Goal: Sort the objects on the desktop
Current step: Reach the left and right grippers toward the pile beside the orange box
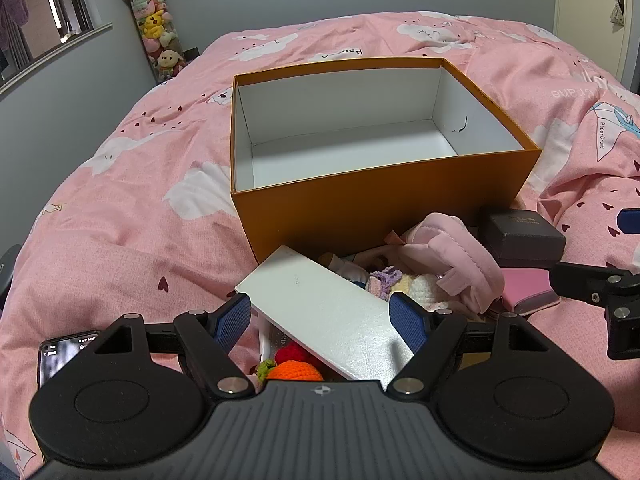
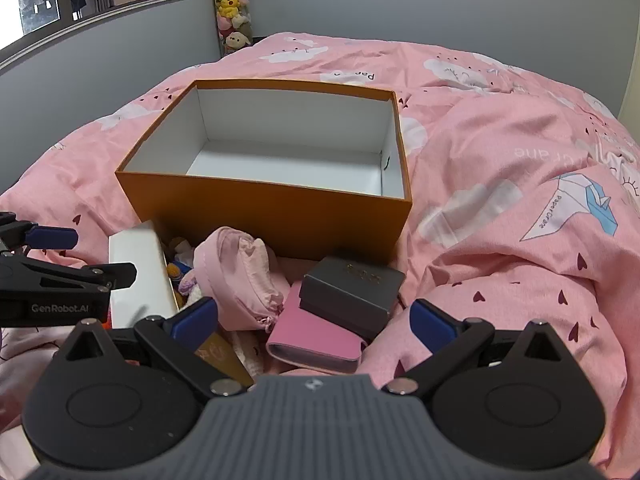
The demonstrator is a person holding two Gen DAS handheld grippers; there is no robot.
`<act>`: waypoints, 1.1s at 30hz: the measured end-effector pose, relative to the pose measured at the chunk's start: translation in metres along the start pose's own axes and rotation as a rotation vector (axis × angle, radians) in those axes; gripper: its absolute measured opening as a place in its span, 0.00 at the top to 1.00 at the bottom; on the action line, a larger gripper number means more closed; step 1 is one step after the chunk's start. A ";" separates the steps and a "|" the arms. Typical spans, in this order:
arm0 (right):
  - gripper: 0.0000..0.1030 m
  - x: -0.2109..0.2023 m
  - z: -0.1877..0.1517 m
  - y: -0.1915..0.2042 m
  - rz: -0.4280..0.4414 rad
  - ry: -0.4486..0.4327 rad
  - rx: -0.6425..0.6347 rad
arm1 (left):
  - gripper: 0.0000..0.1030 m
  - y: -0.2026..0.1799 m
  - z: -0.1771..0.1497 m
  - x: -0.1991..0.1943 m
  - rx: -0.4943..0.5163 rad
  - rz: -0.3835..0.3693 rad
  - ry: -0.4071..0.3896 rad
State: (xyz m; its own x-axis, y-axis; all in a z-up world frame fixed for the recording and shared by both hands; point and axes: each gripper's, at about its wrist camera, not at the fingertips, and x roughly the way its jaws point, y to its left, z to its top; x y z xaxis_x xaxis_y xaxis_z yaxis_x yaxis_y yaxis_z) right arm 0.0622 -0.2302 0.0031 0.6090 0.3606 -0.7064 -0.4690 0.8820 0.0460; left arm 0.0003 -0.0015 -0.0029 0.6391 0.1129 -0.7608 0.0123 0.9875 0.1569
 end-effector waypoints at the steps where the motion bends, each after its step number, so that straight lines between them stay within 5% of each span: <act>1: 0.00 0.000 0.000 0.000 0.000 0.000 0.000 | 0.13 0.000 0.000 0.000 0.000 0.000 0.000; 33: 0.00 0.009 0.000 0.001 0.000 0.049 -0.005 | 0.13 0.002 0.002 0.001 -0.020 -0.028 0.020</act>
State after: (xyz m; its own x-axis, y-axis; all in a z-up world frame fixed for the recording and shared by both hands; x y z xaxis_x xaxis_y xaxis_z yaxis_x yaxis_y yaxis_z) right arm 0.0673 -0.2264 -0.0029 0.5767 0.3455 -0.7403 -0.4723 0.8804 0.0429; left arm 0.0031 0.0003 -0.0022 0.6233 0.0871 -0.7771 0.0144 0.9923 0.1228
